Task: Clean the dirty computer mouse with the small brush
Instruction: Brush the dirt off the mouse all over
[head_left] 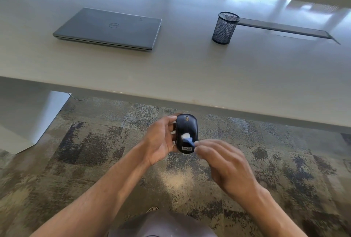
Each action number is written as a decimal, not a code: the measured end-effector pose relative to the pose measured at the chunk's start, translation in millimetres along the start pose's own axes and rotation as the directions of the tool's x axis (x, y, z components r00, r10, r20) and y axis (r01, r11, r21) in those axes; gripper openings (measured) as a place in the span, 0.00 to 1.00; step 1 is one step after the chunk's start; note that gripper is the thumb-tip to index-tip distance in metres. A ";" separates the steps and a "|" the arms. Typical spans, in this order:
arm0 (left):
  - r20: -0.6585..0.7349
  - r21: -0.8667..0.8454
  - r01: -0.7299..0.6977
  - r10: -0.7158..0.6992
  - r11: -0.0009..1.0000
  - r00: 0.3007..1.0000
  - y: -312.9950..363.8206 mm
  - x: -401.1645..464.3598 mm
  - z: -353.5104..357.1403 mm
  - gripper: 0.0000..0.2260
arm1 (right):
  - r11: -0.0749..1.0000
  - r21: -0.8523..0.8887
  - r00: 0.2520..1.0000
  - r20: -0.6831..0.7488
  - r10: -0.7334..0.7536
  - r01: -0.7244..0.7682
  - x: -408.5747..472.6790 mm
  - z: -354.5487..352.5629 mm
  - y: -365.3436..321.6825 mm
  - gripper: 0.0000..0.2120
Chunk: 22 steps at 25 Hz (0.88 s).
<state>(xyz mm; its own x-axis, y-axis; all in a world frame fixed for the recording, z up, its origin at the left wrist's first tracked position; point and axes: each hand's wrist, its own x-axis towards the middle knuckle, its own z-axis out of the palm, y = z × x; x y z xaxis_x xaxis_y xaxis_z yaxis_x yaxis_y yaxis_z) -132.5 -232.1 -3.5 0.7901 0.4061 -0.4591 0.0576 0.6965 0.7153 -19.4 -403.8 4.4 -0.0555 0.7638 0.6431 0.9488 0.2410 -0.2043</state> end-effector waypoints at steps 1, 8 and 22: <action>-0.005 -0.005 -0.002 0.002 1.000 1.000 -0.1 -0.7 -1.2 0.19 | 1.000 0.015 1.000 0.022 -0.019 0.018 -5.0 1.6 -4.0 0.08; 0.012 -0.005 -0.026 0.026 1.000 1.000 1.5 -1.9 -1.7 0.17 | 0.995 0.096 1.000 0.022 -0.010 0.007 -15.1 -4.4 -9.3 0.06; 0.031 0.004 -0.032 0.032 0.999 0.999 0.6 0.0 1.4 0.16 | 1.000 0.020 1.000 -0.029 0.000 0.001 -10.0 0.7 -5.8 0.06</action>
<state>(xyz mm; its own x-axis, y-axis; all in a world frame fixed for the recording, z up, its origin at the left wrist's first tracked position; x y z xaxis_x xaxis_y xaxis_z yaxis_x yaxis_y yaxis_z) -131.6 -232.5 -2.4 0.8100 0.4096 -0.4196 0.0347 0.6809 0.7316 -24.6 -412.4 -1.3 -0.0466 0.7459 0.6645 0.9423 0.2537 -0.2186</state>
